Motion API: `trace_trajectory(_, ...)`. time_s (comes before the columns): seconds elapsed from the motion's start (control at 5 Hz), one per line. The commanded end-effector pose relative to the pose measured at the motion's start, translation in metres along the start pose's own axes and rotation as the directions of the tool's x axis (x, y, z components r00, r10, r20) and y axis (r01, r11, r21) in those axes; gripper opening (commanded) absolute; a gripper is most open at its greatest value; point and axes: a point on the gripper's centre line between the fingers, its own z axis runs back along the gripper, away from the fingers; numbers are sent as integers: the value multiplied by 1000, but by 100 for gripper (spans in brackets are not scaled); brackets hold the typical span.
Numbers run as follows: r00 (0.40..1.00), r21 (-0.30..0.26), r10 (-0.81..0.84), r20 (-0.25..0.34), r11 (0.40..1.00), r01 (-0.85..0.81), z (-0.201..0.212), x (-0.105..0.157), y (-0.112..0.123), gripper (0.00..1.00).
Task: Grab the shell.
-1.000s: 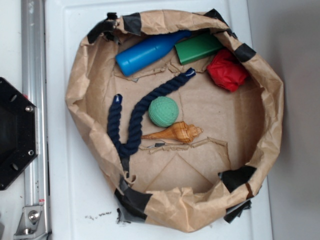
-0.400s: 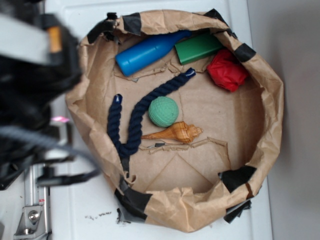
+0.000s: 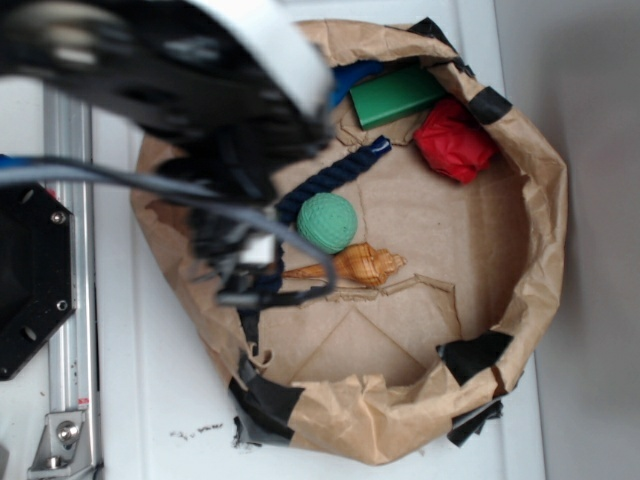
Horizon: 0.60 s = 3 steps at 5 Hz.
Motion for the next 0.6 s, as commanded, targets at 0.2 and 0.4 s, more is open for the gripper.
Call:
trace_trajectory(0.2, 982, -128, -184, 33, 974, 187, -89, 45, -43, 100)
trace_trajectory(0.4, 976, -163, -217, 30, 962, 219, -98, 52, -62, 100)
